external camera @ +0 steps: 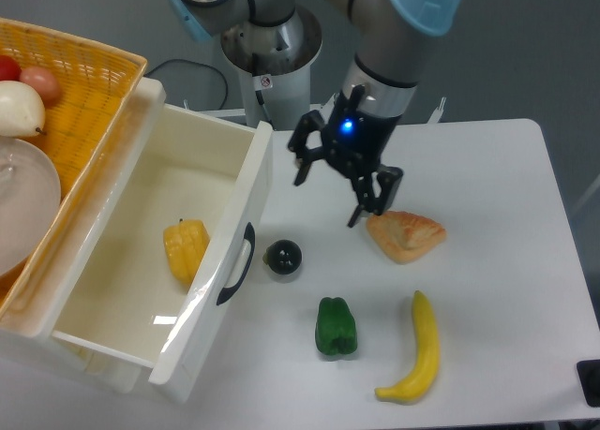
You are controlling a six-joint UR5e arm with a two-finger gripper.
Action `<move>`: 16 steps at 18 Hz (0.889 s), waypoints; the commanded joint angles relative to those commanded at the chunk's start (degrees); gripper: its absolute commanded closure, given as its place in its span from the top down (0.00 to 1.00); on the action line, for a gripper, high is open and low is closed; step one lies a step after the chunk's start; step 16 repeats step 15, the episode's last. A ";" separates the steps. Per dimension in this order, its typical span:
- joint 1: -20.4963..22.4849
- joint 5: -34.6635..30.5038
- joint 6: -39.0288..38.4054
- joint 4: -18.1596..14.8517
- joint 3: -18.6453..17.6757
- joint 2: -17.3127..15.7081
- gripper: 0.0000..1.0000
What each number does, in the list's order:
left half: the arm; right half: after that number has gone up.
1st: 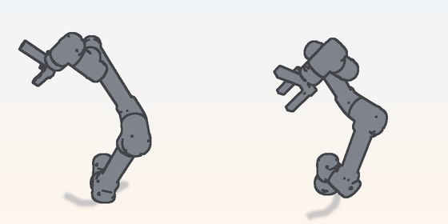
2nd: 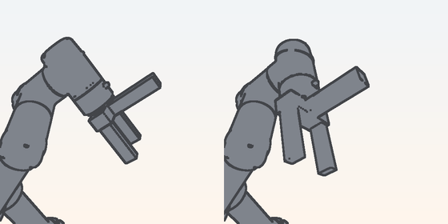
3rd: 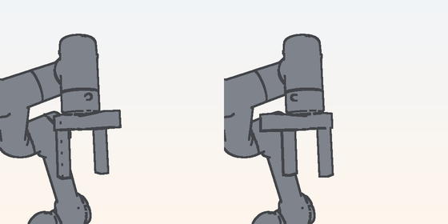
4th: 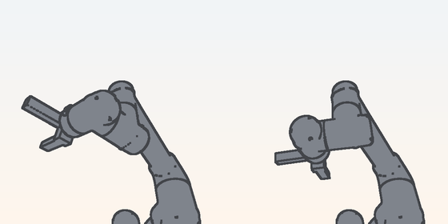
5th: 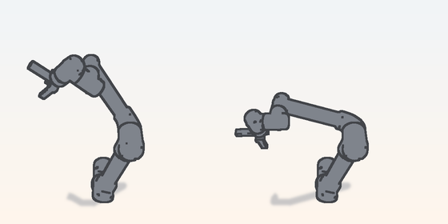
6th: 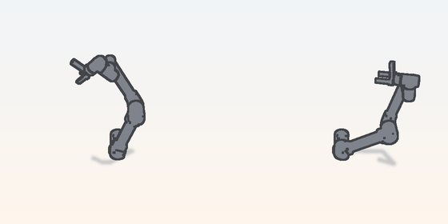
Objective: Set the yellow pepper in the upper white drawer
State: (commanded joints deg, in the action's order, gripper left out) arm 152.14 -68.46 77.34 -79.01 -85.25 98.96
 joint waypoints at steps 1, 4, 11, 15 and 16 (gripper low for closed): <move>0.96 -0.18 0.09 0.17 0.00 0.00 1.00; 1.93 -1.66 0.17 2.80 0.00 1.31 1.00; 2.29 -10.19 6.48 4.92 -0.52 4.48 1.00; 2.46 -11.60 8.17 4.92 -0.61 5.27 1.00; 2.46 -11.60 8.17 4.92 -0.61 5.27 1.00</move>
